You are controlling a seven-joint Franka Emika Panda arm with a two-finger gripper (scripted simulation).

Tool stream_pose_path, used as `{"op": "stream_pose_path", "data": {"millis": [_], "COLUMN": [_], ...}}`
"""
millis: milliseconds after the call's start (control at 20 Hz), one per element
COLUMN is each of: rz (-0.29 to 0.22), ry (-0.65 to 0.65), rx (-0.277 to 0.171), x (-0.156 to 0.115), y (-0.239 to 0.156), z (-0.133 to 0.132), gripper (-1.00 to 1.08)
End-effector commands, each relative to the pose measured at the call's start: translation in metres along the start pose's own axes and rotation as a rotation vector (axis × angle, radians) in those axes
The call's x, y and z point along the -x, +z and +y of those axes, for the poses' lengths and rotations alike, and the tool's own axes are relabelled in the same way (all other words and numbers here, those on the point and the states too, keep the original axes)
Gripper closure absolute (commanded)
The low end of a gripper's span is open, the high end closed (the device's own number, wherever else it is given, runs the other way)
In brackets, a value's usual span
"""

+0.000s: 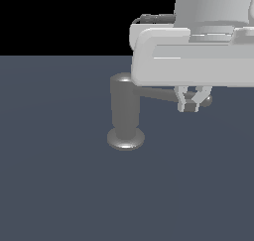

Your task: Turn on the faucet by rotating a designated handle.

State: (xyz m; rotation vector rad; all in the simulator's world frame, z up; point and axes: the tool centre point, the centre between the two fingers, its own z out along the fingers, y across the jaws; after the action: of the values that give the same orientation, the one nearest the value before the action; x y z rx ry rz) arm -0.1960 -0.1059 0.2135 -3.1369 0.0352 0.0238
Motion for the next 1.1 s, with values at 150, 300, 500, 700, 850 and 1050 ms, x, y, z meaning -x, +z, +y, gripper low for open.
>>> {"op": "stream_pose_path", "data": {"millis": [150, 300, 500, 700, 850, 1050], "rz": [0.006, 0.006, 0.007, 0.008, 0.009, 0.010], "ry": [-0.007, -0.006, -0.005, -0.004, -0.003, -0.002], "rx": [0.003, 0.003, 0.004, 0.004, 0.004, 0.004], "x": [-0.020, -0.028, -0.040, -0.051, -0.059, -0.071], "y": [-0.001, -0.001, -0.002, -0.002, -0.002, -0.003], "z": [0.010, 0.017, 0.026, 0.035, 0.041, 0.050], "gripper": [1.08, 1.08, 1.08, 1.08, 1.08, 1.08]}}
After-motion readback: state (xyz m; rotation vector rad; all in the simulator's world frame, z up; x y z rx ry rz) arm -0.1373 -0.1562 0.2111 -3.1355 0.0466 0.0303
